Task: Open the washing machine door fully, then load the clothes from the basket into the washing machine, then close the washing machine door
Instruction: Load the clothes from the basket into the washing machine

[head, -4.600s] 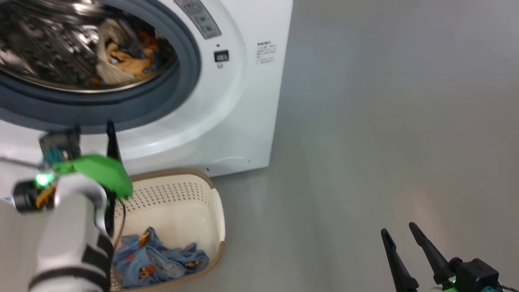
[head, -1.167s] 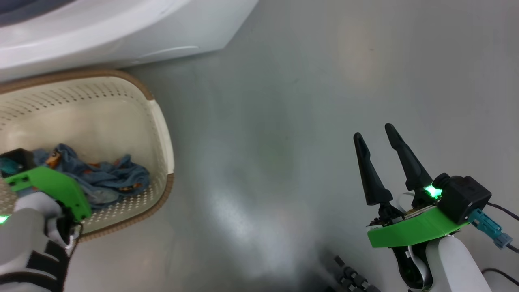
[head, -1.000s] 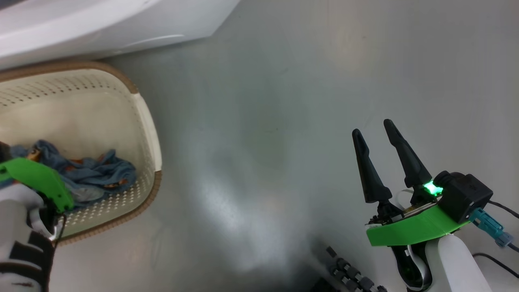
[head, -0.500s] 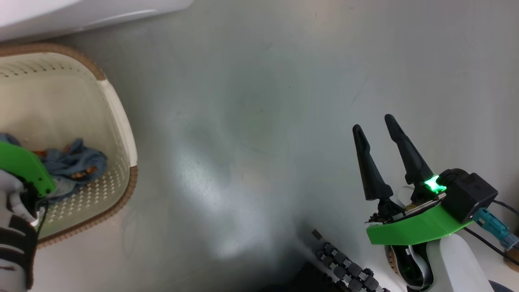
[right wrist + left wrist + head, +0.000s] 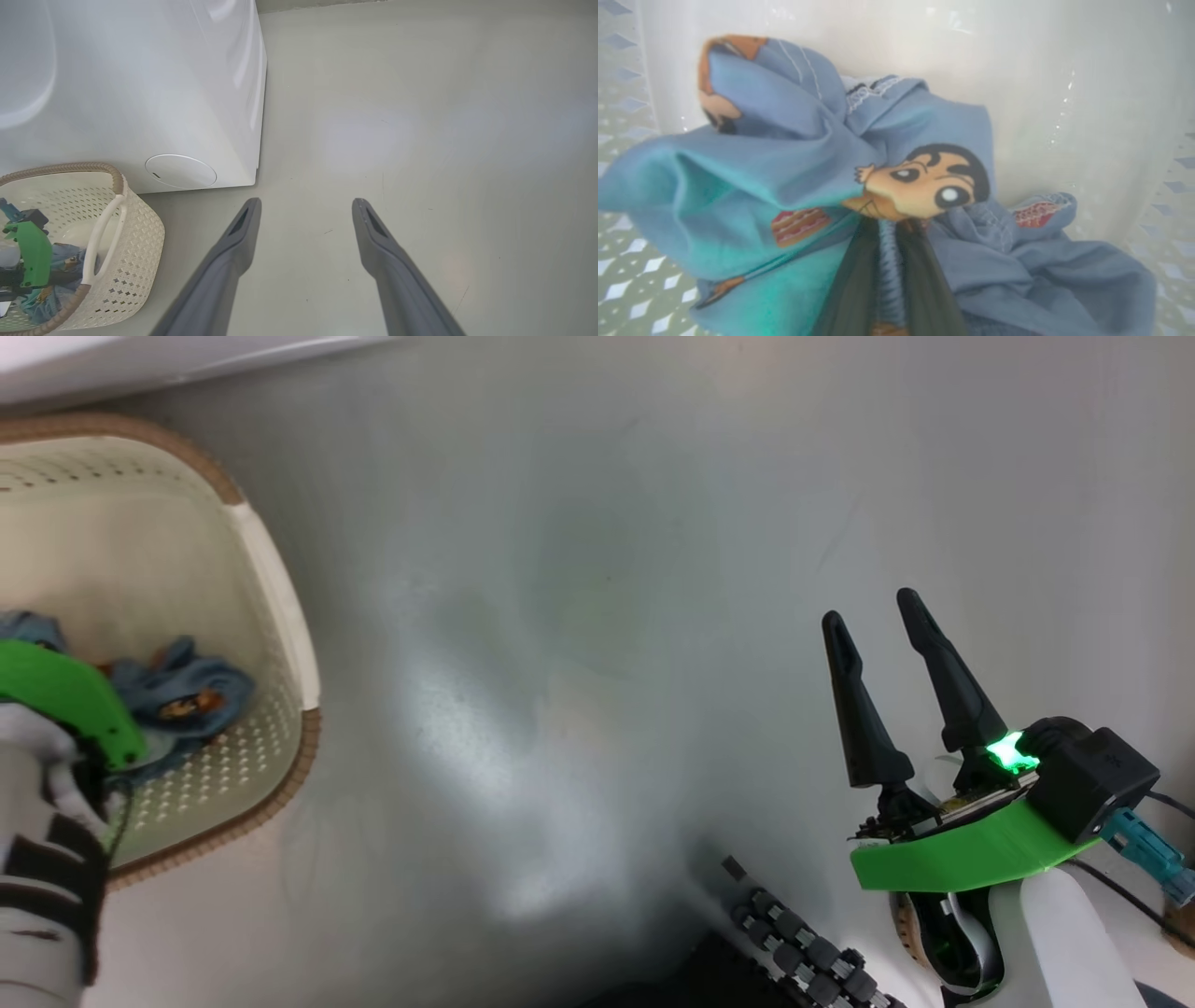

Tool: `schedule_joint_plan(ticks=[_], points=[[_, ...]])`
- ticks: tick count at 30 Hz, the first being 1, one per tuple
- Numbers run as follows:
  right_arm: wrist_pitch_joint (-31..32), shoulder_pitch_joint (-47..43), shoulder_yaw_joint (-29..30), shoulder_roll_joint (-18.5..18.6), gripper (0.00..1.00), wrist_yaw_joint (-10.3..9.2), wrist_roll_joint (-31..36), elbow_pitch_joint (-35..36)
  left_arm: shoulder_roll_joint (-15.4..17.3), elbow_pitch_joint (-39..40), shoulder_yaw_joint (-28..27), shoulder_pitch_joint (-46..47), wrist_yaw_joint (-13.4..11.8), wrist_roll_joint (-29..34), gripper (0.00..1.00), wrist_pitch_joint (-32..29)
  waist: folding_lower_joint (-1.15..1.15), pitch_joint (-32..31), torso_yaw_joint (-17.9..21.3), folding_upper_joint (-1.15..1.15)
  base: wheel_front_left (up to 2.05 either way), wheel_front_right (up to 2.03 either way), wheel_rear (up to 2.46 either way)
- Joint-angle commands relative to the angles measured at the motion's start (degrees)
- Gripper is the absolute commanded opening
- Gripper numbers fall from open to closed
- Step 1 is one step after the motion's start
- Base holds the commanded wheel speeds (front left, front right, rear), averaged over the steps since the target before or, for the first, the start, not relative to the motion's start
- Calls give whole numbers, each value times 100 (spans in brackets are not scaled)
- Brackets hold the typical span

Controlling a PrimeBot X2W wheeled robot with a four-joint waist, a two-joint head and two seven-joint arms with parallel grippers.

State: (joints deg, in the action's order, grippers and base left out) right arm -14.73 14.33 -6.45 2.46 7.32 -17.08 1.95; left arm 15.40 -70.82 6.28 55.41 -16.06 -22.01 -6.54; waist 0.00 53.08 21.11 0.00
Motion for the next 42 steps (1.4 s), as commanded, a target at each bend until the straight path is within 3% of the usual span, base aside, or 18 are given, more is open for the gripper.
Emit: schedule_joint_plan(ticks=[1,15,29,34,42], points=[[-27,-80,-55,50,100,17,-20,64,100,21,-106,-228,35,-43,0,111,0,-150,-131,0,0,0,0],[-27,-451,455,172,100,17,104,-166,-642,226,-420,-1389,701,-603,0,1786,0,-2081,-1056,0,0,0,0],[-27,-1833,749,305,100,17,301,-289,-1165,786,-562,-2972,1191,-935,0,2147,0,-4570,-1903,0,0,0,0],[-27,-2330,827,306,100,17,337,-249,-1206,1798,-486,-3730,1127,-690,0,2152,0,-5181,-2079,0,0,0,0],[-27,-2684,941,262,100,17,383,-97,-1236,4417,-404,-5085,811,-32,0,2153,0,-5467,-2211,0,0,0,0]])
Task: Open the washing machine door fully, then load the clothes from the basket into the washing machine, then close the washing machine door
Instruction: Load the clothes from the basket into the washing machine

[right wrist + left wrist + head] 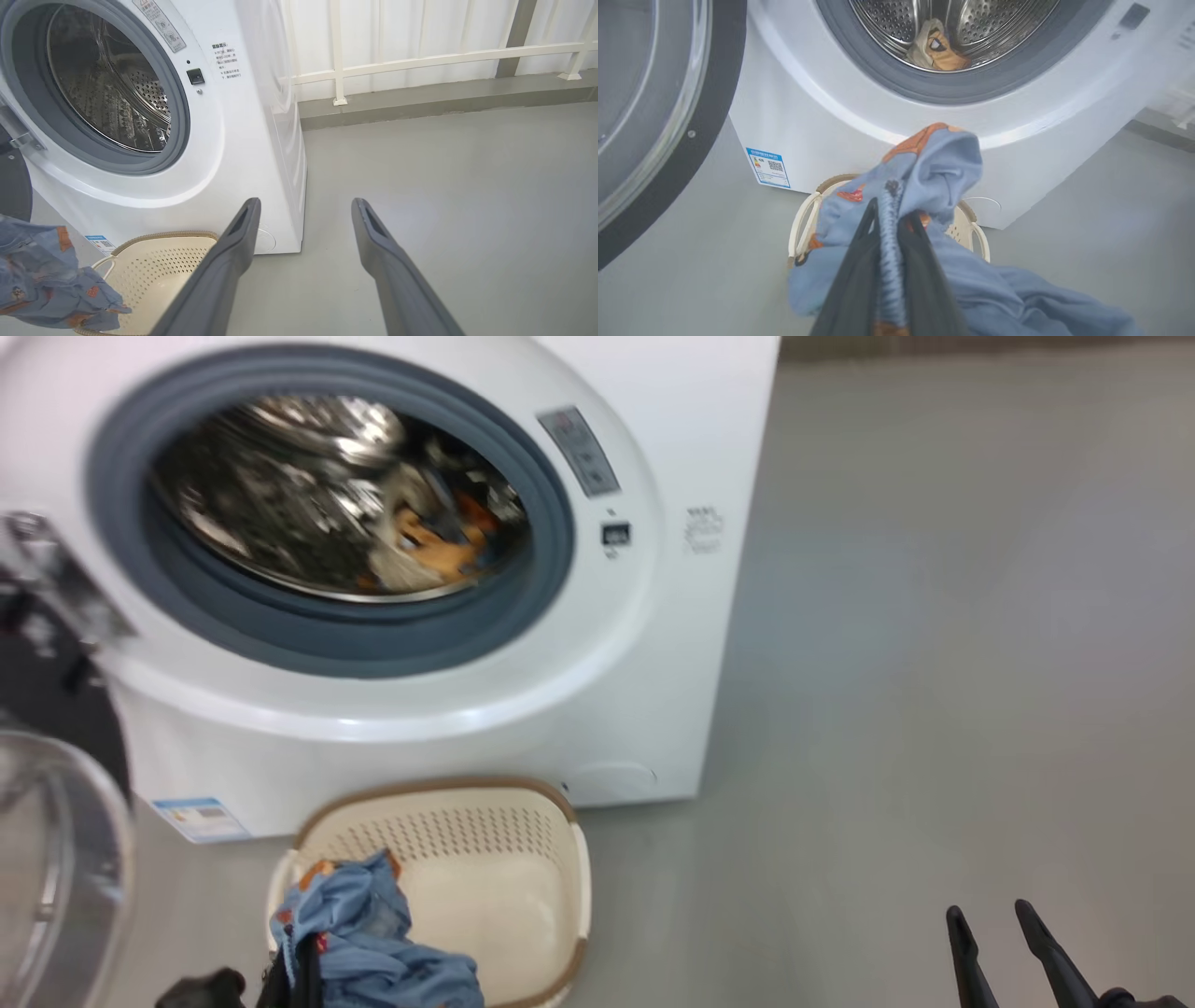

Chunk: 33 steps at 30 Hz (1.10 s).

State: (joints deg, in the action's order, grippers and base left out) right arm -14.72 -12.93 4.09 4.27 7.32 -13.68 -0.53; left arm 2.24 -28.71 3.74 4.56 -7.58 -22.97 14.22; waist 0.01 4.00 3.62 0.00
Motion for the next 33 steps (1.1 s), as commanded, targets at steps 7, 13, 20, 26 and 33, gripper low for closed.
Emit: schedule_joint_plan(ticks=[7,13,20,26,33], points=[[-28,-61,-39,83,100,17,101,214,69,1734,114,-921,-221,499,0,77,-1,-775,-501,0,0,0,0],[-28,-109,4,95,100,17,111,249,67,2354,186,-1316,-269,700,0,77,-1,-877,-517,0,0,0,0],[-28,-138,17,135,100,17,131,283,65,2636,146,-1446,-299,740,0,77,-1,-916,-448,0,0,0,0],[-28,-138,-3,142,100,17,131,299,65,2779,123,-1480,-330,744,0,77,-1,-885,-366,0,0,0,0],[-28,-106,-27,142,100,17,104,270,65,2841,116,-1473,-310,717,0,77,-1,-801,-272,0,0,0,0]])
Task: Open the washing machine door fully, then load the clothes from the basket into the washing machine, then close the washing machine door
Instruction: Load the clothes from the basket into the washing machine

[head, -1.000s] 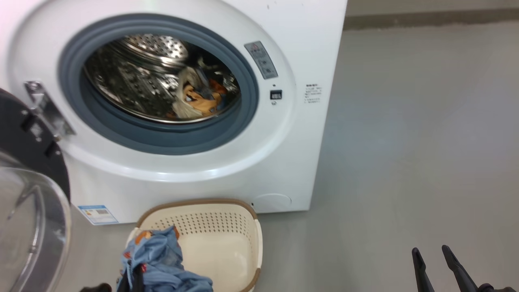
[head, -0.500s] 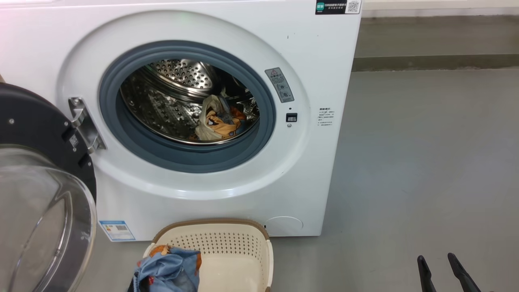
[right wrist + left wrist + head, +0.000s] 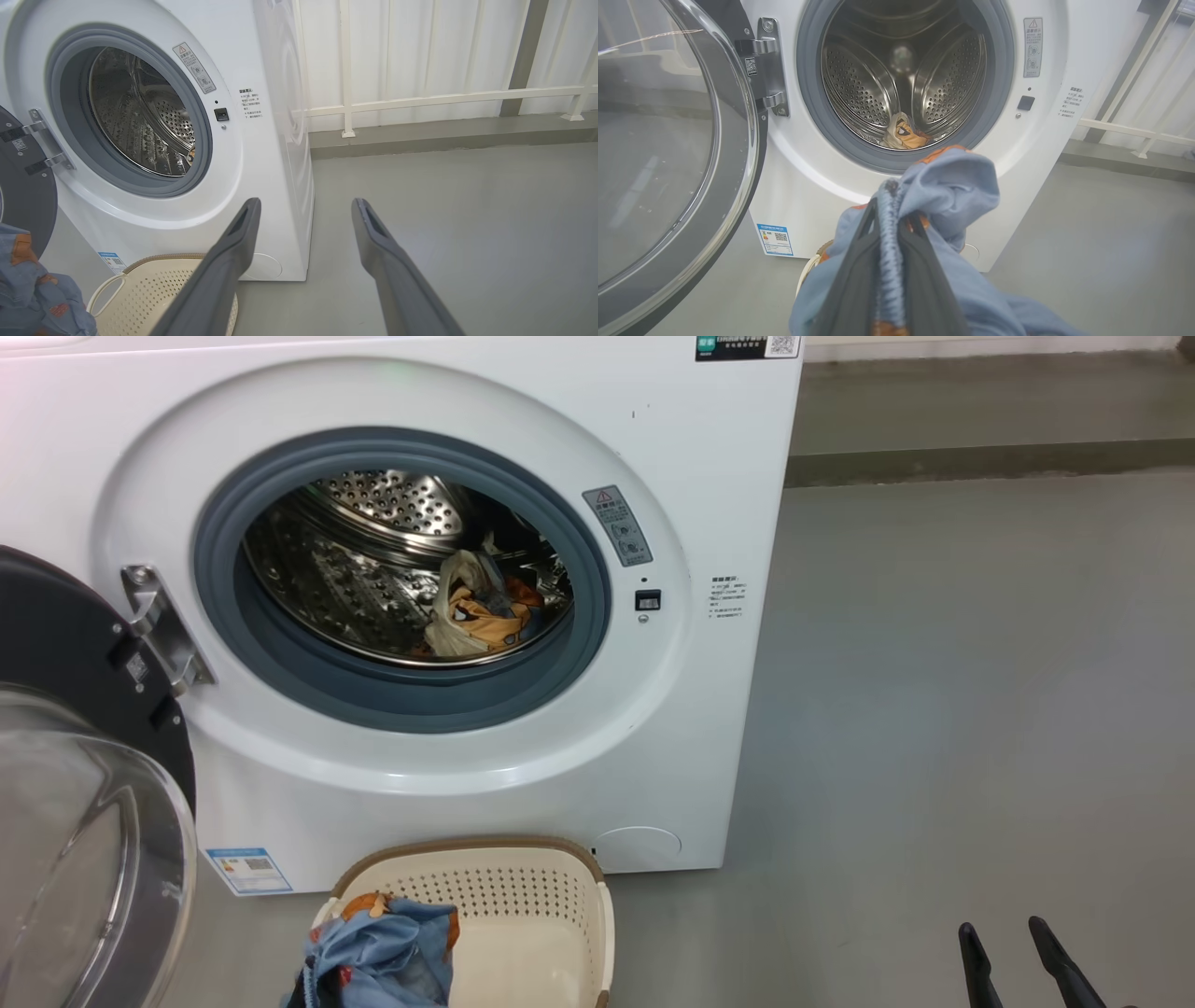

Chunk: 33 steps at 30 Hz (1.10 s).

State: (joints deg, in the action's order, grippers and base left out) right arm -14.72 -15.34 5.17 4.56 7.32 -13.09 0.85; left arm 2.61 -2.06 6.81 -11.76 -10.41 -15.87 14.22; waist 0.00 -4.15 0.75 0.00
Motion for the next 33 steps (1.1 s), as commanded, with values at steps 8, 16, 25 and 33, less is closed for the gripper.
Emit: schedule_joint_plan(ticks=[8,16,25,33], points=[[-28,195,-264,57,100,17,41,123,27,152,-209,526,-105,-193,0,77,0,191,237,0,0,0,0],[-28,395,-420,15,100,17,11,82,27,-133,-321,1820,-283,-296,0,78,0,655,725,0,0,0,0],[-28,737,-613,-69,100,17,-68,7,209,-843,-746,3398,-224,-58,0,78,0,1360,1462,0,0,0,0],[-28,893,-791,-86,100,17,-96,-50,517,-1891,-1143,4549,-258,96,0,78,0,1848,1944,0,0,0,0]])
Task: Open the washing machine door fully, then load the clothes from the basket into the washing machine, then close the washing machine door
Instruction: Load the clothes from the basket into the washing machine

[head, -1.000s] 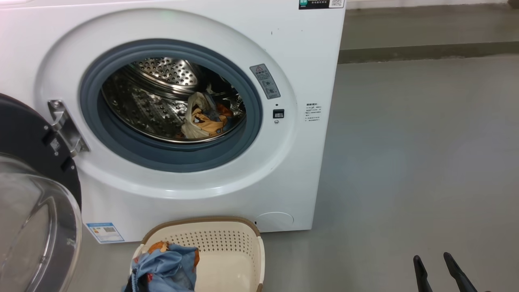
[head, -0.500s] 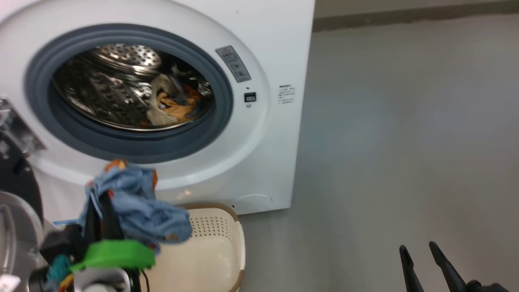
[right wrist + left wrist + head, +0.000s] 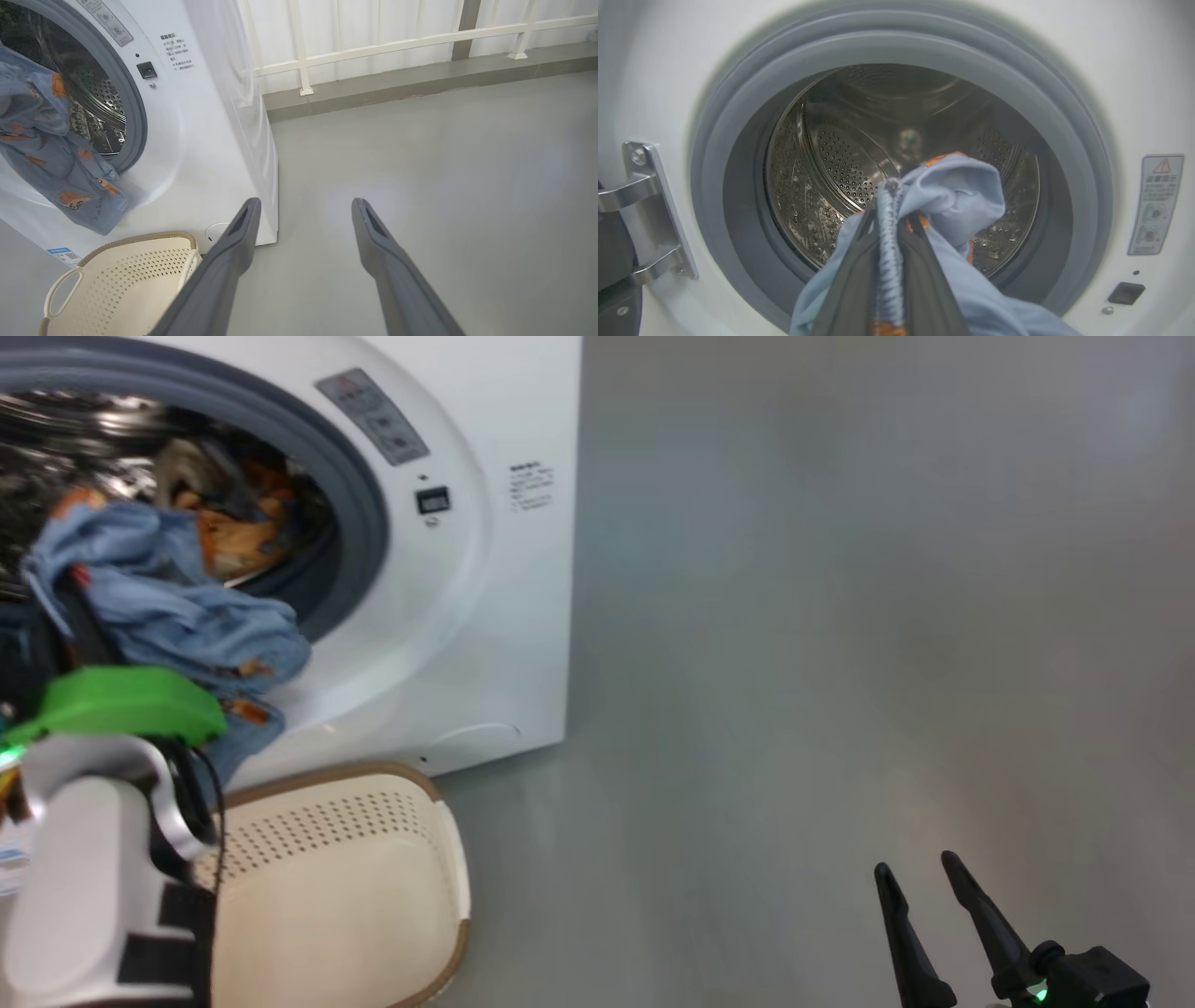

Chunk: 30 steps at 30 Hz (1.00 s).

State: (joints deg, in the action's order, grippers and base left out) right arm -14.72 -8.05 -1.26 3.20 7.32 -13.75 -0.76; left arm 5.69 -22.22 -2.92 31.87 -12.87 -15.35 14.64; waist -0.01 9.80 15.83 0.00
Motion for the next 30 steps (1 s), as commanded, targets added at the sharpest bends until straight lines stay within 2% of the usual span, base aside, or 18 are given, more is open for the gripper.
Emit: schedule_joint_plan(ticks=[1,9,19,23,25,30], points=[[-28,185,-181,58,100,17,-35,112,254,-30,-210,335,-15,83,0,36,1,549,491,0,0,0,0],[-28,353,-464,146,100,17,-102,115,668,-800,-590,1420,32,388,0,36,1,1531,777,0,0,0,0],[-28,496,-565,214,100,17,-160,173,1078,-1545,-616,2541,175,835,0,36,1,2397,827,0,0,0,0],[-28,512,-716,217,100,17,-177,253,1212,-1711,-543,3051,330,938,0,36,1,2642,814,0,0,0,0],[-28,512,-747,209,100,17,-208,328,1284,-1765,-467,3344,488,985,0,36,1,2769,812,0,0,0,0],[-28,529,-781,193,100,17,-283,462,1317,-1530,-502,4140,719,932,0,36,1,3058,808,0,0,0,0]])
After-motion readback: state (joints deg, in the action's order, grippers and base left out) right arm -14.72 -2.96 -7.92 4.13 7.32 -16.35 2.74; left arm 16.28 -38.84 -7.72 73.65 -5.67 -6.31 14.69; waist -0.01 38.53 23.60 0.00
